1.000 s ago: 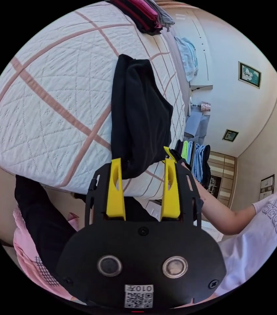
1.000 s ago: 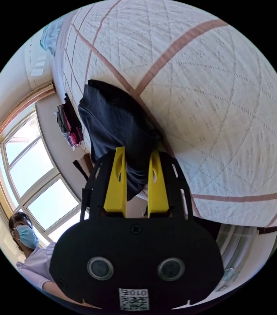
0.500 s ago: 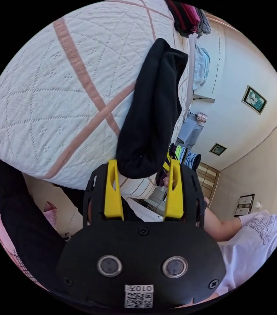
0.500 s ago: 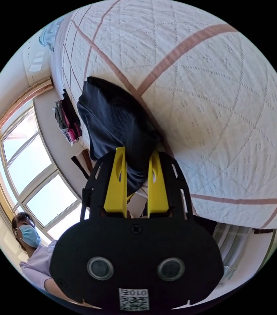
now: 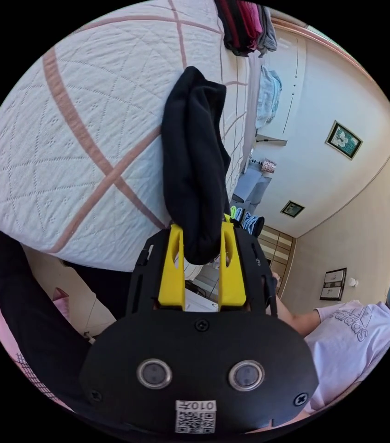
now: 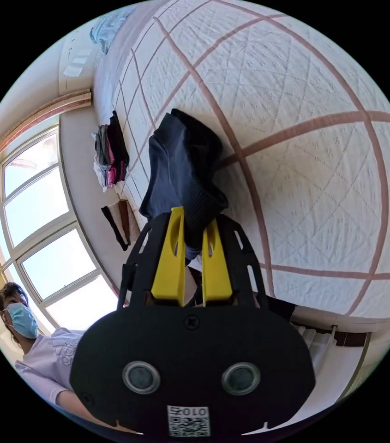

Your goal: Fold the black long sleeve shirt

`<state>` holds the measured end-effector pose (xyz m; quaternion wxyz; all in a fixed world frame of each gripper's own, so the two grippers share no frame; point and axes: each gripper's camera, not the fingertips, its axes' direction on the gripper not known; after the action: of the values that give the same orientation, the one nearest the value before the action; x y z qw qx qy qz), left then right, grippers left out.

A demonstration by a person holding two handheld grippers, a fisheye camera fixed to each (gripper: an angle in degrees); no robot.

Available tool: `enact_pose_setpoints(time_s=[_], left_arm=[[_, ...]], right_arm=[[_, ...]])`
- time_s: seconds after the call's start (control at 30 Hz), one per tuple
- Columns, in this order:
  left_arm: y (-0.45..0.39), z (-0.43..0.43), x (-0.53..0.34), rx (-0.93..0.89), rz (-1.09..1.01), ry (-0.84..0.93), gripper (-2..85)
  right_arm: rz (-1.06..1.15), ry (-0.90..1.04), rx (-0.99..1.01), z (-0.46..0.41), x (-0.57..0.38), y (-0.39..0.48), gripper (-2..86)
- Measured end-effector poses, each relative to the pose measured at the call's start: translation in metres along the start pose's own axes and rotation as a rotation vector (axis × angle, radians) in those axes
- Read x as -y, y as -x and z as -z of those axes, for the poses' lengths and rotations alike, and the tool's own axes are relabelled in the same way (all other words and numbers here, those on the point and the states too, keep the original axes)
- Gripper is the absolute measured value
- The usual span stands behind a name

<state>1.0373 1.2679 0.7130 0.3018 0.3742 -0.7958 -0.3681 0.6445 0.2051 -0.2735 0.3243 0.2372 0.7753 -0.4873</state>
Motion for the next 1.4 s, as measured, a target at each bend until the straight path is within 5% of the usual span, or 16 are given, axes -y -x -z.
enact_pose_setpoints(time_s=[0.3,0.57,0.83,1.1,1.3,1.4], left_arm=[[-0.028,0.077,0.013,-0.189,-0.129,-0.054,12.8],[-0.054,0.218,-0.035,-0.263,-0.255,-0.188,13.0],[0.008,0.409,-0.041,-0.302,-0.218,-0.532,13.1],[-0.026,0.647,0.006,-0.152,-0.547,-0.867,12.8],[0.060,0.692,0.067,-0.242,-0.469,-0.998,12.2],[0.153,0.666,0.100,-0.330,-0.255,-1.017,12.0]], right_arm=[[0.161,-0.059,0.257,0.054,-0.065,0.084,7.1],[0.380,0.125,0.183,0.052,-0.133,0.224,7.1],[0.562,0.437,0.138,-0.113,-0.128,0.420,7.1],[1.012,0.597,0.339,-0.286,-0.139,0.723,7.2],[0.993,0.679,0.309,-0.390,-0.098,0.749,7.4],[0.794,0.705,0.022,-0.453,-0.061,0.686,7.5]])
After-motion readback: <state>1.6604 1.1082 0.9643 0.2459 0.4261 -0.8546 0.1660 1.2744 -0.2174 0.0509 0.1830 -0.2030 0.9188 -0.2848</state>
